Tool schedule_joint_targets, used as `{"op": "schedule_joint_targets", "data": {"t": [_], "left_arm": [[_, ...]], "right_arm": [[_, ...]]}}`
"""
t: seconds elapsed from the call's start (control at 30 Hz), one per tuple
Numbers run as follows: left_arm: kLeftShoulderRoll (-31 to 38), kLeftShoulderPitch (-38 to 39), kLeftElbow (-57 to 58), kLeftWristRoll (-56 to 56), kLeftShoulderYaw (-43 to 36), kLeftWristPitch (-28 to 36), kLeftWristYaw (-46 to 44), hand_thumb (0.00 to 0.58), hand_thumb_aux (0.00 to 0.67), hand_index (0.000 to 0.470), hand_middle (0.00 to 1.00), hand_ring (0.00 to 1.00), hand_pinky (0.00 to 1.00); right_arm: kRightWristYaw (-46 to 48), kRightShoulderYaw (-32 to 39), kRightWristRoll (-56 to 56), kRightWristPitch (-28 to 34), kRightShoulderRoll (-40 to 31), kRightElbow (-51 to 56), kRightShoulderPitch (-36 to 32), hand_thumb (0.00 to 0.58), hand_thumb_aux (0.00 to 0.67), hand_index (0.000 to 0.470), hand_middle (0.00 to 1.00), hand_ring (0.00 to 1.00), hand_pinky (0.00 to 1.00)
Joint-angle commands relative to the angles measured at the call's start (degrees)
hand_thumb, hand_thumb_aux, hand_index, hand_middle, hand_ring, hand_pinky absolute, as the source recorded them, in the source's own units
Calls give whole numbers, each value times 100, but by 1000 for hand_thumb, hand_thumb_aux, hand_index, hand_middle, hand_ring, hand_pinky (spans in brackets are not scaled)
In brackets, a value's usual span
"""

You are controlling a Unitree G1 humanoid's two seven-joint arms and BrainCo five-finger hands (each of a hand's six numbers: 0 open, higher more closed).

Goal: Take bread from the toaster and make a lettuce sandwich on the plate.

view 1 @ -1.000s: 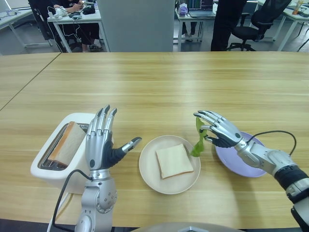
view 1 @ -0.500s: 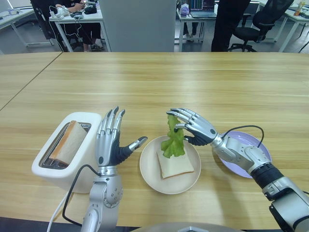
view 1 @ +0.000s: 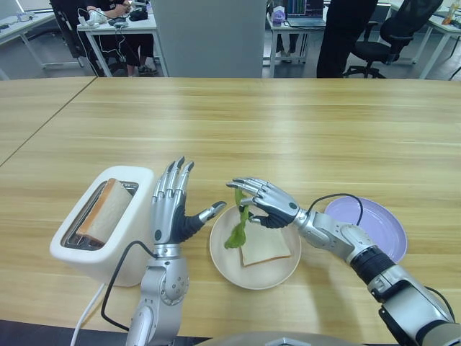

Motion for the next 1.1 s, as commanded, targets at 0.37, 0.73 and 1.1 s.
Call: {"op": "schedule_joint_targets", "data": {"t": [0.37,0.73,1.1], "left_arm": [[-20,168,75,-33,-33,92,17,0,0,0,0,0,0],[40,171,141,-112,3,62,33,0,0,0,0,0,0],[51,211,119,-123,-33,83,21,0,0,0,0,0,0]], "right_arm": [[130,106,-405,25,-706,209,-26,580,670,460,0,0,0],[7,55,-412,104,-830,318,-178,580,670,460,0,0,0],[35,89,-348,111,-650,166,-193,580,670,460,0,0,0]]}}
